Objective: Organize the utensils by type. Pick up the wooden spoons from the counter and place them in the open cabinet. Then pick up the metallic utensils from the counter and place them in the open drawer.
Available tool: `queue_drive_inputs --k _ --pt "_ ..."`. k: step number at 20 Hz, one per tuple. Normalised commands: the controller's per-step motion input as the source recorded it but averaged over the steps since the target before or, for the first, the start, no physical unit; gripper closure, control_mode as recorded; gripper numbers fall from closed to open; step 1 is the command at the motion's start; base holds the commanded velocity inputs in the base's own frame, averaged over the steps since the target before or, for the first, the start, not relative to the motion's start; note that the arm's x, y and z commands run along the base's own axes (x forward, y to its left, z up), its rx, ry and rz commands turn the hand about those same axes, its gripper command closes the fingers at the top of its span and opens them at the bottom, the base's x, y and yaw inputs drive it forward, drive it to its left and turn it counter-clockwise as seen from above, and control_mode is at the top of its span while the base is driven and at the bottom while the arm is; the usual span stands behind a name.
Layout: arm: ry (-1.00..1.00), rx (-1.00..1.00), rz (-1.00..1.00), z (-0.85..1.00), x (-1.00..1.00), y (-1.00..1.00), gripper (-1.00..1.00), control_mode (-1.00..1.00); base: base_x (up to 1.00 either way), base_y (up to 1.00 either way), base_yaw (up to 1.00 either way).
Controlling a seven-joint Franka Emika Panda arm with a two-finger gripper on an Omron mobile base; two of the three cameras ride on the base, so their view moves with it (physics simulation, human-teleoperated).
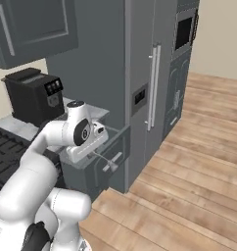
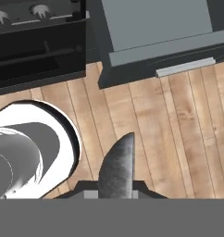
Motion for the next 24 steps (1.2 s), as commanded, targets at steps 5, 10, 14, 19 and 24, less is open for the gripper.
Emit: queue_drive_inputs --k 5,10,14,19,24 --pt "0.00 0.00 0.00 0.00 0.00 0.00 1.00 1.00 0.39 0.24 0.00" --pt "0.00 0.00 0.00 0.00 0.00 0.00 1.00 1.00 0.77 0.19 0.00" --pt "0.00 0.00 0.00 0.00 0.00 0.00 1.00 1.00 0.00 0.03 -0.02" --pt "0.00 0.00 0.00 0.00 0.00 0.00 1.00 -1.00 -0.14 -0.03 -0.07" --pt "-0.02 0.00 0.00 0.00 -0.01 0.02 1.00 -1.00 0.00 0.00 0.00"
